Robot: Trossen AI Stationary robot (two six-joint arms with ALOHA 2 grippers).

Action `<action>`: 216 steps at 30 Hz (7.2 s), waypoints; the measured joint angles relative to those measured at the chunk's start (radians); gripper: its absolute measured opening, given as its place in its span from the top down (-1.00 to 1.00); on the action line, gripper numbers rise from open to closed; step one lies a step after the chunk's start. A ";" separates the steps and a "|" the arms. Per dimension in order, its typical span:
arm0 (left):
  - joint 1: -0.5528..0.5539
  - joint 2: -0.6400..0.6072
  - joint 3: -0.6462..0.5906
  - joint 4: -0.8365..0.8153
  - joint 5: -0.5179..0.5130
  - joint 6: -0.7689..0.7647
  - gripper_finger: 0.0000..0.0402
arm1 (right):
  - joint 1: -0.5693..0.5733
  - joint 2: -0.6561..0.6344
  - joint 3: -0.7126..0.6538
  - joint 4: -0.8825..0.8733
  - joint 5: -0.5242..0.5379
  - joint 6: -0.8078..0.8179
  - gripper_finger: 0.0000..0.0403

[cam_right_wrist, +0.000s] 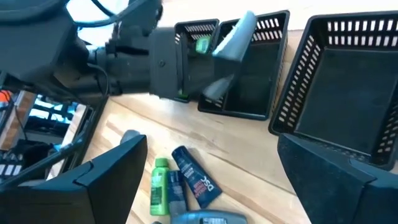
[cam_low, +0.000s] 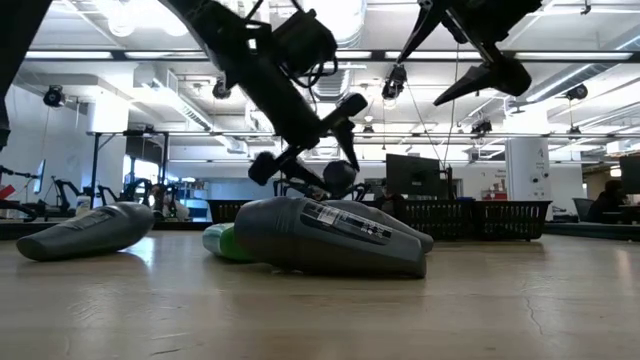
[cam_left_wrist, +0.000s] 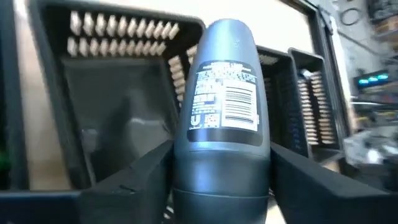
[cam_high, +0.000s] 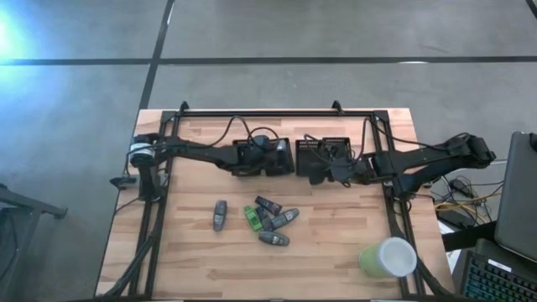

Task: Pick & Place Travel size toiletries
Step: Put the roll-on into the center left black basket

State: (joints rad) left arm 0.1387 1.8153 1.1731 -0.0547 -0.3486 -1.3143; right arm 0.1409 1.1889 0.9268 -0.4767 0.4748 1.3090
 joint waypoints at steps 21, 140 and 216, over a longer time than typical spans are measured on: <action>-0.207 -0.322 0.018 -0.764 0.039 0.414 -0.60 | 0.021 0.000 0.000 -0.025 0.022 -0.026 -0.81; 0.135 0.052 0.066 -0.020 0.296 0.192 -0.04 | 0.021 -0.107 0.000 -0.072 0.015 -0.082 -0.73; -0.260 -0.055 0.065 -0.143 0.247 0.798 -0.89 | 0.020 -0.122 0.000 -0.075 -0.065 -0.379 -0.81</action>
State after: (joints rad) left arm -0.1213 1.7599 1.2385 -0.1978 -0.1019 -0.5159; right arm 0.1612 1.0668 0.9268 -0.5514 0.4096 0.9301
